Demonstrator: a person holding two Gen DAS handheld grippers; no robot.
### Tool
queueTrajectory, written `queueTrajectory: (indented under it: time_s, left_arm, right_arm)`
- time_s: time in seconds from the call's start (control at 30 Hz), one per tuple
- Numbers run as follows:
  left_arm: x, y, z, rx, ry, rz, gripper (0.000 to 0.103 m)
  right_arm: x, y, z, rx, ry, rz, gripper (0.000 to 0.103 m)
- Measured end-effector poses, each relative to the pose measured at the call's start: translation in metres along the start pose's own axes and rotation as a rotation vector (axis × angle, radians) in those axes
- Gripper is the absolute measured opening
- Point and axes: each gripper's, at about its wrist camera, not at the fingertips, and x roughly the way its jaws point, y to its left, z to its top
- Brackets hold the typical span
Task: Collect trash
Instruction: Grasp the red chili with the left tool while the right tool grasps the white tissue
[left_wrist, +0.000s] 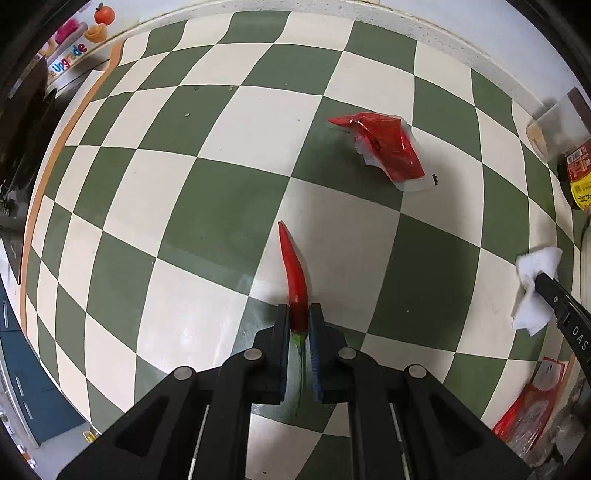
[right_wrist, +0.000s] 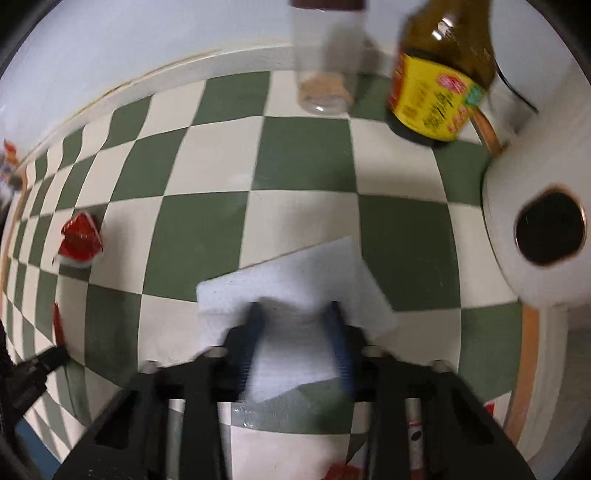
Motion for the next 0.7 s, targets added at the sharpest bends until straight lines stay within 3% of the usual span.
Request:
queueTrajectory:
  time_s: [0.07,0.2,0.33,0.5,0.63,0.7]
  left_arm:
    - [0.000,0.001,0.000,0.006,0.002,-0.005,0.008]
    - [0.000,0.010,0.000,0.032,0.013,-0.017,0.011]
    - [-0.003,0.021,-0.005,0.049,0.015,-0.026,0.011]
    - [-0.008,0.029,-0.005,0.058,0.007,-0.023,0.009]
    - [-0.013,0.029,-0.009,0.070,-0.004,-0.007,0.008]
    - [-0.014,0.026,-0.010,0.071,-0.010,0.001,0.008]
  right_arm:
    - [-0.001,0.005,0.000,-0.012,0.016,0.042,0.010]
    - [-0.002,0.020,-0.007,-0.051,0.067,0.114,0.010]
    - [-0.001,0.032,-0.008,-0.071,0.072,0.083,0.015]
    - [0.001,0.052,-0.010,-0.101,0.065,0.052,0.032]
    - [0.006,0.067,-0.004,-0.136,0.041,0.020,0.032]
    - [0.007,0.070,-0.003,-0.159,0.029,0.005,0.022]
